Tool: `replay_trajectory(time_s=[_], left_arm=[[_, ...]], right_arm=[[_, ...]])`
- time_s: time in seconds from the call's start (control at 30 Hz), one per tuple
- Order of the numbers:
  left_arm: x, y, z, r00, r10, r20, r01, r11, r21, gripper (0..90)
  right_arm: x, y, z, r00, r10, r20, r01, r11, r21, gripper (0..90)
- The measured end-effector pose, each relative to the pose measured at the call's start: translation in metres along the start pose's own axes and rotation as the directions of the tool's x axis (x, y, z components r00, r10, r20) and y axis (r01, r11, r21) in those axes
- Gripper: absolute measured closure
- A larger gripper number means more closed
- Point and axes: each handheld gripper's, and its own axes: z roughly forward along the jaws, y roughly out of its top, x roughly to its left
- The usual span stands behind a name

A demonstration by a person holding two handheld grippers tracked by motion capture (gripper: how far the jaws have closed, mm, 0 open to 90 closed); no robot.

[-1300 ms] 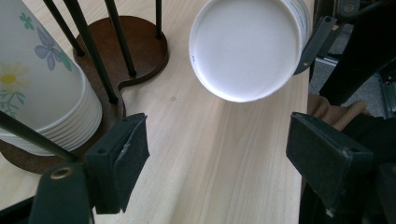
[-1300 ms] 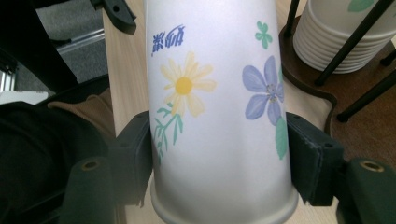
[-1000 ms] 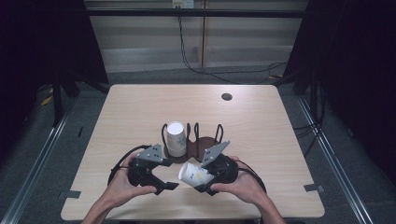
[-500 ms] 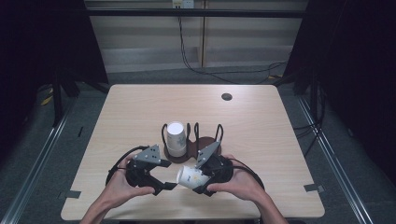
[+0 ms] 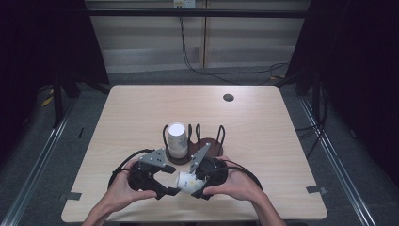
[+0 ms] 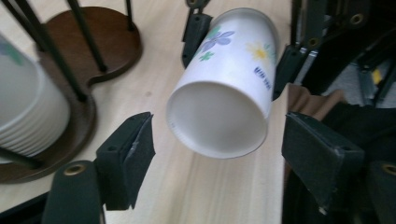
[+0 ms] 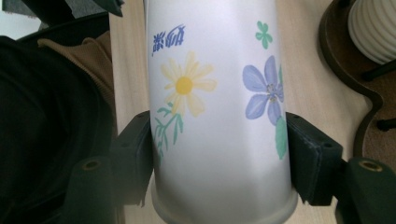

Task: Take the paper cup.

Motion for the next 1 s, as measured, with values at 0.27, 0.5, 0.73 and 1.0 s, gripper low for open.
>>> replay_trajectory(time_s=[0.27, 0.5, 0.73, 1.0], left_arm=[[0.0, 0.001, 0.007, 0.9998, 0.019, 0.011, -0.02, 0.9989, 0.043, 28.9], [0.0, 0.0, 0.011, 0.999, 0.032, 0.032, -0.034, 0.9974, 0.064, 34.2], [0.0, -0.001, 0.013, 0.9985, 0.027, 0.048, -0.03, 0.9967, 0.075, 34.4], [-0.003, 0.001, 0.017, 0.9961, 0.035, 0.081, -0.041, 0.9965, 0.072, 34.0]], right_arm=[[0.002, 0.003, 0.003, 0.9998, -0.019, 0.001, 0.019, 1.0, 0.015, 32.9], [0.004, 0.004, 0.005, 0.9996, -0.03, -0.004, 0.03, 0.999, 0.021, 33.4], [0.004, 0.004, 0.009, 0.9989, -0.046, -0.011, 0.046, 0.999, 0.026, 33.6], [0.009, 0.008, 0.011, 0.997, -0.071, -0.031, 0.072, 0.997, 0.026, 34.0]])
